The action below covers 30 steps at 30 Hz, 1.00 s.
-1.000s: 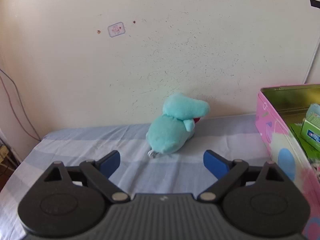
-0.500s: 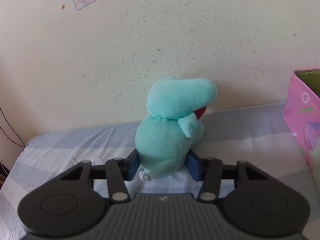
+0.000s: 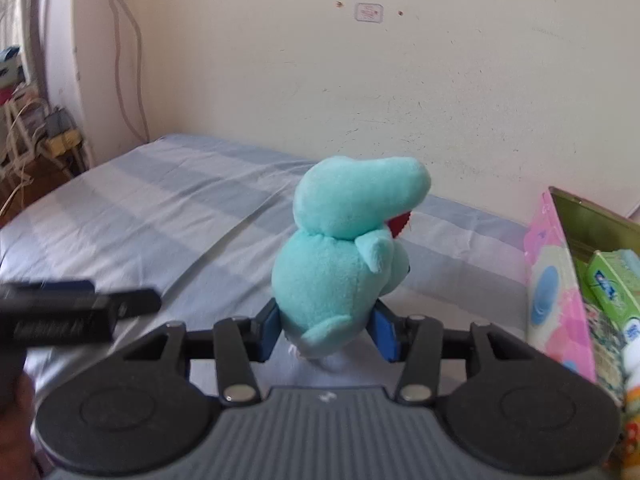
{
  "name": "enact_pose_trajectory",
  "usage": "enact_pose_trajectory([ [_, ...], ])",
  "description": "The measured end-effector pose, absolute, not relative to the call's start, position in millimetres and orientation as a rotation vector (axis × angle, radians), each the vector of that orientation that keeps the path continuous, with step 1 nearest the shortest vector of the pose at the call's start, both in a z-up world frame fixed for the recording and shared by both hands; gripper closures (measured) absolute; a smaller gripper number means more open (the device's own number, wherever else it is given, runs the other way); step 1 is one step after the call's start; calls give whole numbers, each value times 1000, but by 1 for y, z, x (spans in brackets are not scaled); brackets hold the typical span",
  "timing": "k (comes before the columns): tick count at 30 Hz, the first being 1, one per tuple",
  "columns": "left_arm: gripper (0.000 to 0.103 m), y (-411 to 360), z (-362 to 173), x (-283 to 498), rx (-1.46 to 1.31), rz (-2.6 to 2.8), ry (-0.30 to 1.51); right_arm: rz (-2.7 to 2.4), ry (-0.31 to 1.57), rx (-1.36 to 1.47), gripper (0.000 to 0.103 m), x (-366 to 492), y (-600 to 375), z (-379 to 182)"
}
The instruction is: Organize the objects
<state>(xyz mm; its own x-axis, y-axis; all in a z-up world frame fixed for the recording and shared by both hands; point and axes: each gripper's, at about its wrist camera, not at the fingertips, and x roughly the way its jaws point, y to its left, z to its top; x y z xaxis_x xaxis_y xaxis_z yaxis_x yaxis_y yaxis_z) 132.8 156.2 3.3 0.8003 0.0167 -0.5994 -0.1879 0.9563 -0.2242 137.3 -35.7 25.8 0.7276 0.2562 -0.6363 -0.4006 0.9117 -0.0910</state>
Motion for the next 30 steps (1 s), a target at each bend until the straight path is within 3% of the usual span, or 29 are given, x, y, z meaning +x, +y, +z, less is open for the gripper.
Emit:
enact_pose_trajectory([
  [6,9,152,1,133,-248,115,643,355,538,-618,56,50,-40,30],
  [11,9,148,0,132,-213,119,643,250,483,-896,53,27,-35,10],
  [14,9,146,0,130,-198,112,631,249,450,-955,42,16,-32,-1],
  [18,9,144,2,126,-185,95,600,349,422,-937,30,-2,-23,-9],
  [25,9,143,2,125,-190,103,585,381,449,-745,26,-6,-34,2],
  [30,9,146,1,125,-220,104,596,393,515,-434,21,8,-67,21],
])
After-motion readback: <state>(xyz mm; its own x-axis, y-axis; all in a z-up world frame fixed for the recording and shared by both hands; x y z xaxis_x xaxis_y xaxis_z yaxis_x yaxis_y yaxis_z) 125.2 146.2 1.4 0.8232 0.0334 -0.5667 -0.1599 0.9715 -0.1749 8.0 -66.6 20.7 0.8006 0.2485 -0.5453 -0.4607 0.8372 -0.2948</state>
